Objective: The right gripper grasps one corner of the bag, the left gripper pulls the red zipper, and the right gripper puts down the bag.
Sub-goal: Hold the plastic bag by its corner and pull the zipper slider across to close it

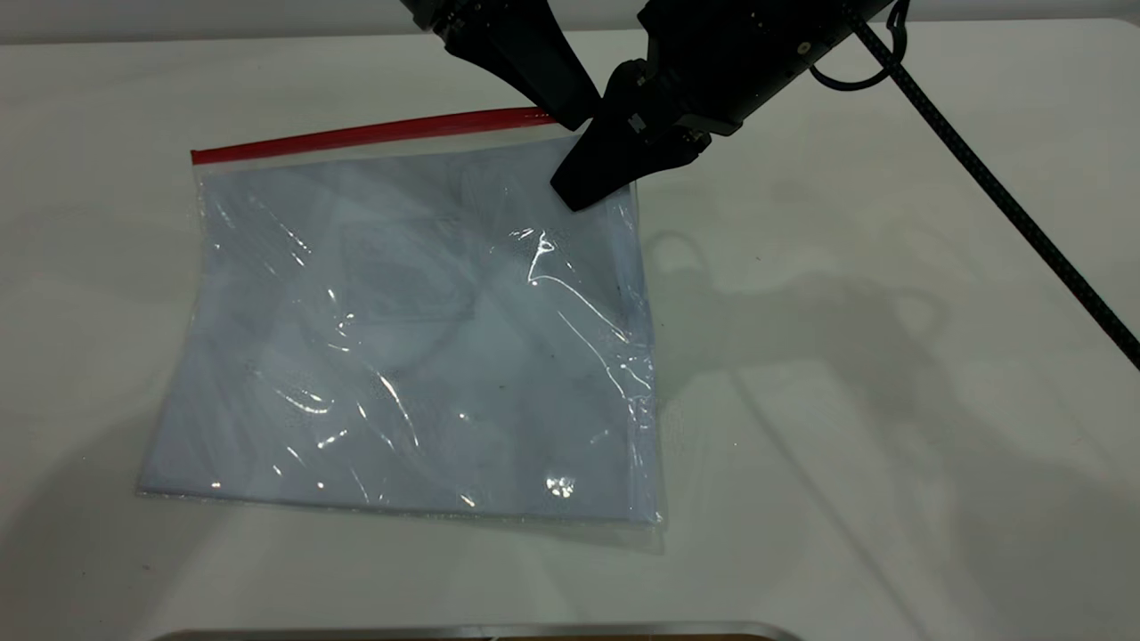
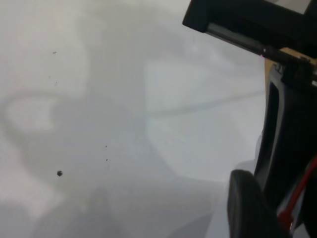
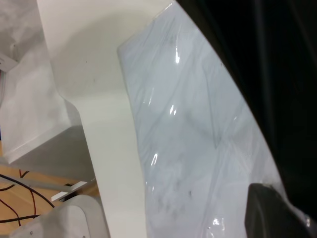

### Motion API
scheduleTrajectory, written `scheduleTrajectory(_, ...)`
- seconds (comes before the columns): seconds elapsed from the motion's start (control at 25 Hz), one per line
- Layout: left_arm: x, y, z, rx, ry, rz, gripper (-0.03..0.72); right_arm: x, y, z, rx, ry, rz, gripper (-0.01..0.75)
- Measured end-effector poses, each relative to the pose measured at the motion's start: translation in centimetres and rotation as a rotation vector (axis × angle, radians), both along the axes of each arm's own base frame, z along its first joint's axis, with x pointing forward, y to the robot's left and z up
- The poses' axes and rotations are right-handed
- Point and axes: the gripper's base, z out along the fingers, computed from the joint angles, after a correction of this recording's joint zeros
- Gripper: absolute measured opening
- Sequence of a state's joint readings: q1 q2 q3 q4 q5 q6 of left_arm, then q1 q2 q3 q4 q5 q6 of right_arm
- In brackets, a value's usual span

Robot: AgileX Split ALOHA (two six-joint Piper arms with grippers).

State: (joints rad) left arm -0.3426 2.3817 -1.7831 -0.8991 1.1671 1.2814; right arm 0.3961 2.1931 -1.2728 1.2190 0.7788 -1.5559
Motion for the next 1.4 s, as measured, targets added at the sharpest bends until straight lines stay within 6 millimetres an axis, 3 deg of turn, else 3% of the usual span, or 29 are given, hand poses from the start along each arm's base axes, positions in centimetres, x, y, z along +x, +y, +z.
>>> scheduleTrajectory(0.2,0.0,0.0,0.0,0.0,-0.001,-0.001,0.241,0.1,0.0,0.0,-0.002,-0.003,-0.003,0.034)
scheduleTrajectory(0.56,-0.1,0.2,-0.2,0.023,-0.016,-0.022,0.23,0.1,0.0,0.0,-0.002,-0.003,-0.003,0.034)
scheduleTrajectory(0.84,-0.1,0.2,-0.2,0.021,-0.025,-0.033,0.058,0.1,-0.1,0.0,-0.004,-0.005,-0.005,0.034)
scheduleTrajectory(1.12,0.0,0.2,-0.1,0.014,-0.022,-0.027,0.051,0.3,-0.8,0.1,0.016,0.017,-0.006,0.034)
scheduleTrajectory(1.4,0.8,1.3,0.4,-0.001,-0.035,0.011,0.051,1.0,-2.1,2.1,0.036,-0.035,-0.019,0.034)
